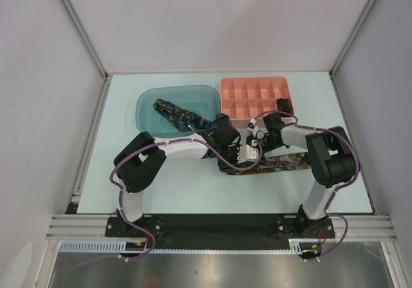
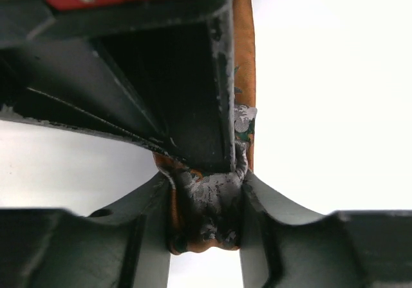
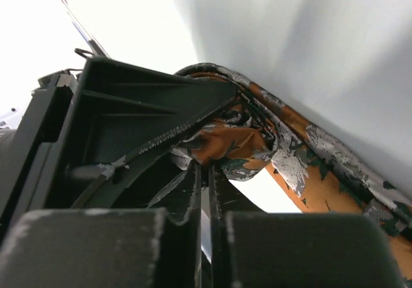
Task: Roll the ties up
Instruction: Roll the tie at the center of the board.
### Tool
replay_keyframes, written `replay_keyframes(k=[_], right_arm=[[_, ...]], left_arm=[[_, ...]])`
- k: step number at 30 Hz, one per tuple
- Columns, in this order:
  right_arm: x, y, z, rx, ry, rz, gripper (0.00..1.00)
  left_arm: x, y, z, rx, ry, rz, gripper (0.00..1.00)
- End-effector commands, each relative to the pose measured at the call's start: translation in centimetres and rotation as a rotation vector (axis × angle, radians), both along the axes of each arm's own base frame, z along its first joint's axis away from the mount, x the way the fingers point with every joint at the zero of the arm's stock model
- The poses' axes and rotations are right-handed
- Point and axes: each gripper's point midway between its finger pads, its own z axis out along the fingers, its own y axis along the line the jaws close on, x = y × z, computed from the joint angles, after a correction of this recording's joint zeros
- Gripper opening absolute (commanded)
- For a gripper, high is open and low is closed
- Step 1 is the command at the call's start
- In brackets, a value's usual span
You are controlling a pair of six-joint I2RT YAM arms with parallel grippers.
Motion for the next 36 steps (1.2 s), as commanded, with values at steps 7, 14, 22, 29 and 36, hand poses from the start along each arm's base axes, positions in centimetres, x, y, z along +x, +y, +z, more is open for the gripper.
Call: replay_keyframes(k=[7,14,22,29,36], right_arm=[[0.6,-3.8,-2.6,-0.164,-0.050,-0.005,0.00],[1.0,-6.7,-3.8,-0.245,-0.062,-0.020,0.00],[1.3,-8.2,-5.3,-0.318,-0.040,-0.027,0.00],[0.0,-5.8,-5.7,-0.294,-0.030,0.039,0.00],[-0.3,-2.1,-6.3,-0.229,-0.004,0.074,0.00]], left_arm=[[-0.4,1.2,1.6,-0.056,0.043,0.036,0.78],[0.1,-0.2,5.2,-0.251,0.003,0.068,0.99],[2.5,-0.6,11.4,-0.386,-0.091,0.162,1.00],[2.1,3.2,19.4,-0.621,-0.242,0.188,1.00],[-2.2,5.6,12.5,-0.428,-0.023,-0.008,1.00]])
